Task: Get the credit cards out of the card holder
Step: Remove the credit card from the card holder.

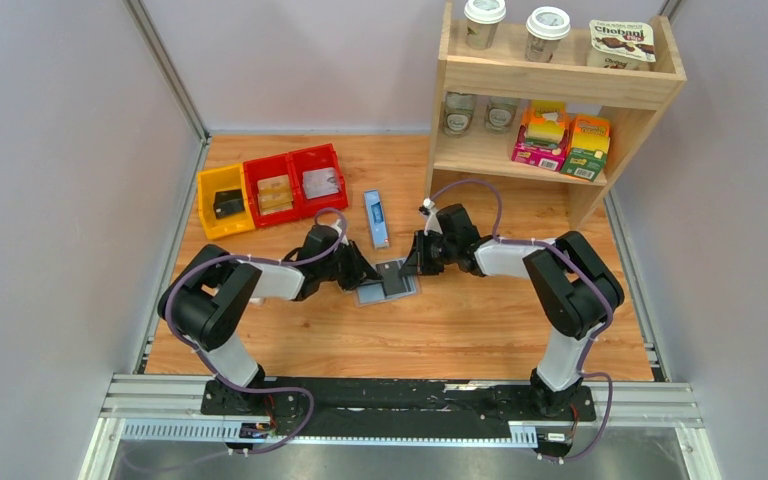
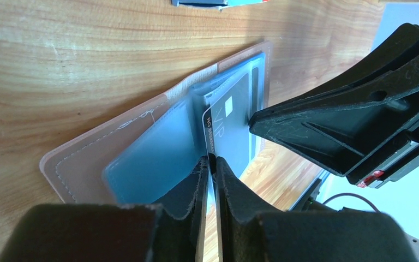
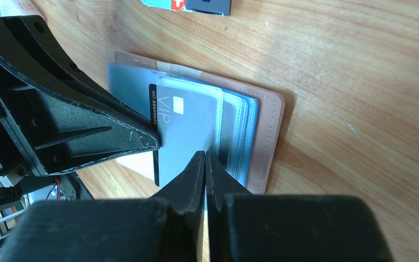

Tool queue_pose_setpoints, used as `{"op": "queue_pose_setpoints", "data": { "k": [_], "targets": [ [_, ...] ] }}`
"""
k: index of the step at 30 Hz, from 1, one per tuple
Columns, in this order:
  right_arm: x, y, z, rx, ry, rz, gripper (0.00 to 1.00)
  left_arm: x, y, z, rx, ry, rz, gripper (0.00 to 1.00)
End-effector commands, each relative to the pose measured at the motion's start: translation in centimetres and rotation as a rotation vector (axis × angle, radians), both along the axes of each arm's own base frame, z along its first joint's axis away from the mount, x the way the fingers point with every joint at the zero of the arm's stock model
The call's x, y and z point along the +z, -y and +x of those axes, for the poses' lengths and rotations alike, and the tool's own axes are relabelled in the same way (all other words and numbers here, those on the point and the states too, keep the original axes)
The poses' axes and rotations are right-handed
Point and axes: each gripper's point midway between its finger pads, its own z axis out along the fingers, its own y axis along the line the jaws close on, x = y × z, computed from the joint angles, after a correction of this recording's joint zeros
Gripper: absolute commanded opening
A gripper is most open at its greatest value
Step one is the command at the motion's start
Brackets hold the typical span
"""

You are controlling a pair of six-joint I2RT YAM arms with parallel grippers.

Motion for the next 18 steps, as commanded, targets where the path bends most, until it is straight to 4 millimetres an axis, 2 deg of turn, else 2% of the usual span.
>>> {"op": "queue_pose_setpoints", "data": {
  "k": [1,10,18],
  "targets": [
    [-3.9,2.5,-1.4,-0.042,-0.057,-0.138,0.03,0.3,0.1,0.3,0.022,0.019,-0.031,0.17],
    [-4.3,2.5,-1.5,-0.043,-0.065,-0.134,0.04,1.6,0.5,0.5,0.039,0.064,-0.112,0.15],
    [-5.4,3.0,-1.8,-0.055,-0.098,-0.156,0.03,1.5,-0.5,0.1,0.070,0.055,-0.105,0.09]
  ]
}}
